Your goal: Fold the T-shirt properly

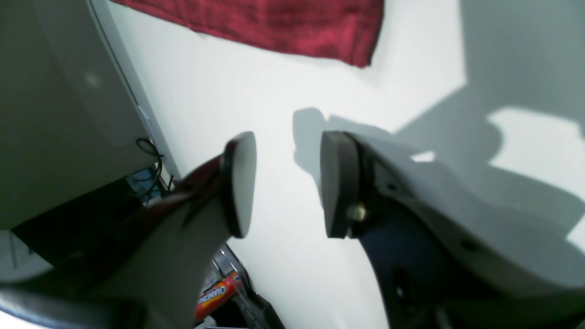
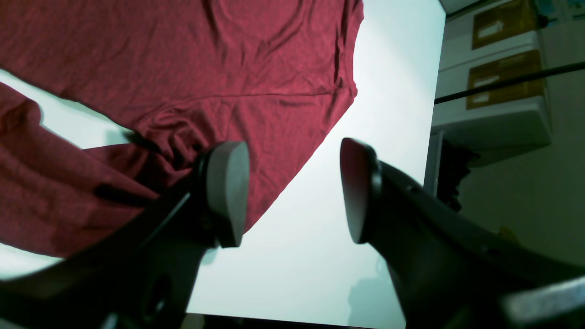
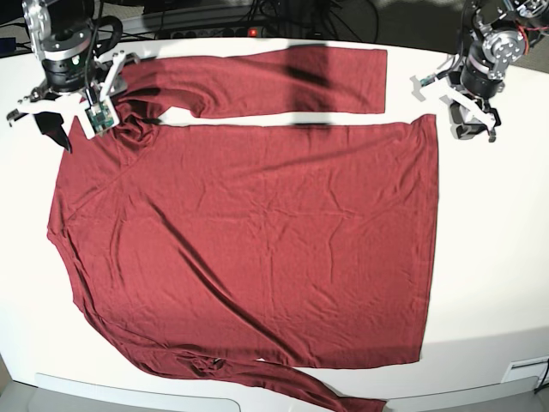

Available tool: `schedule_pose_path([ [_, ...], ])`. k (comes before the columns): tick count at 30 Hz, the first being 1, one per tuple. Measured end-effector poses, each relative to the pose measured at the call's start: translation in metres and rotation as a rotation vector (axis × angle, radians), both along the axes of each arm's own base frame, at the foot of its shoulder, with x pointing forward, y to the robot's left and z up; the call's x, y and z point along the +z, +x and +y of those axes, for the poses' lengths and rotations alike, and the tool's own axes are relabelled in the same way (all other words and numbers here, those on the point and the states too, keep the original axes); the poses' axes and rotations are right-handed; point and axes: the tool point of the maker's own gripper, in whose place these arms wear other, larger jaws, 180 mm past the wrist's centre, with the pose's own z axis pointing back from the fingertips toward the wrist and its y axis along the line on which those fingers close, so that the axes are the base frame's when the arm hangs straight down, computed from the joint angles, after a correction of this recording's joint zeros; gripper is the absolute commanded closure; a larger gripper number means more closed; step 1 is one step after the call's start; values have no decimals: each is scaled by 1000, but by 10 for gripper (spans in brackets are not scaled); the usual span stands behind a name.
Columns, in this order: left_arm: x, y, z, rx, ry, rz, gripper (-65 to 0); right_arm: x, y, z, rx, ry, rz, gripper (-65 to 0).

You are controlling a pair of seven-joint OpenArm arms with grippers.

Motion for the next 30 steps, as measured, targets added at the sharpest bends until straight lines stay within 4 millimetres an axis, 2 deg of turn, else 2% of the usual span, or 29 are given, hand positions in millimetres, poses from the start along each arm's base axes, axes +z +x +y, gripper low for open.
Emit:
schedule_pose_path([
  [3, 2, -14, -2, 8, 10, 17, -260, 0, 0, 0, 0, 0, 1, -327],
  [7, 8, -40, -25, -19, -57, 63, -260, 0, 0, 0, 0, 1, 0, -327],
  [10, 8, -43, -36, -35, -93, 73, -260, 0, 0, 0, 0, -1, 0, -327],
  [13, 9, -39, -44, -25, -112, 61, -262, 0, 0, 0, 1, 0, 0, -327],
  [18, 10, -23, -77, 3, -200, 37, -262, 0, 0, 0, 1, -1, -1, -327],
  [30, 13, 2, -84, 63, -248, 108, -262, 0, 0, 0, 0, -1, -1, -327],
])
